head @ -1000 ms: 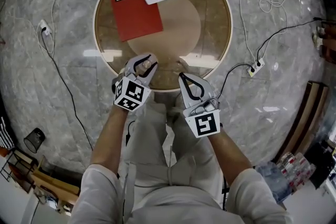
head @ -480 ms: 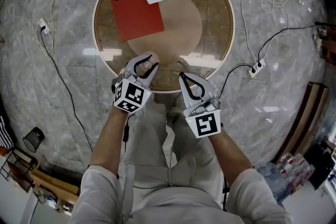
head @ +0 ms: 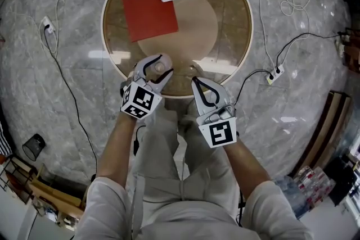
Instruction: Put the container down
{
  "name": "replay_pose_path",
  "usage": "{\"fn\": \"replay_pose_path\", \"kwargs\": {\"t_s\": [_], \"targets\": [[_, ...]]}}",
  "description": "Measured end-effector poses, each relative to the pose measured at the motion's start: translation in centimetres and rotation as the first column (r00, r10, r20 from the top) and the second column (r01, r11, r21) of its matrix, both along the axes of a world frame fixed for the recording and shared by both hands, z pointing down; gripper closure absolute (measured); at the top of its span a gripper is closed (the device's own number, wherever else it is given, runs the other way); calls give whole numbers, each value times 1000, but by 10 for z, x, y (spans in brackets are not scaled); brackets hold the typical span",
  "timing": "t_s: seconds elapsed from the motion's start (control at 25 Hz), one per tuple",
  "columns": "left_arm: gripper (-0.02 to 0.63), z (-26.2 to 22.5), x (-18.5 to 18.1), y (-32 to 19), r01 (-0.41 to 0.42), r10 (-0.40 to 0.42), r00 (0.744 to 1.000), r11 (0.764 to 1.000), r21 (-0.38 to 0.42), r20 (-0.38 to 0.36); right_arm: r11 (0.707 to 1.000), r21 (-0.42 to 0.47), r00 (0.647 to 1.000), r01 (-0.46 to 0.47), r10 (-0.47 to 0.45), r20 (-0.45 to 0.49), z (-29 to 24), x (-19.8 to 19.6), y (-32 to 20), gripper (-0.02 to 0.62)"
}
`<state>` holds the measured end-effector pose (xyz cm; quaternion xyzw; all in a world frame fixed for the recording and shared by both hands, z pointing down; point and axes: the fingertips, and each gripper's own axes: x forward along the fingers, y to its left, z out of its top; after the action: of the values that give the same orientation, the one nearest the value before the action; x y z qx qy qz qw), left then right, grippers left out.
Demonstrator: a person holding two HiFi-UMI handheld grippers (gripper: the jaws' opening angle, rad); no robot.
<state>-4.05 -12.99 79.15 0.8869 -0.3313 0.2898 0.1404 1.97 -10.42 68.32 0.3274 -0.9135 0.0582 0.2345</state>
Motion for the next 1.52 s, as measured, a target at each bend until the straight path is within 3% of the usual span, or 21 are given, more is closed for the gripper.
{"fn": "replay_pose_path", "kwargs": {"t_s": [0.84,1.04,1.2,1.52], "targets": [[388,-68,-52,44,91,-91,996,995,49,6,999,29,999,31,-31,-9,-53,-19,37,589],[465,-84,-57,52,103,-103,995,992,70,5,999,28,1000,23,-23,-2,-62,-19,43,589],[600,-100,-62,55,121,-121,993,988,101,-2,999,28,1000,18,-18,-1,-69,-18,44,589],[601,-107,-68,60,117,-118,993,988,100,1,999,25,1000,20,-20,-11,-72,-22,49,591]]}}
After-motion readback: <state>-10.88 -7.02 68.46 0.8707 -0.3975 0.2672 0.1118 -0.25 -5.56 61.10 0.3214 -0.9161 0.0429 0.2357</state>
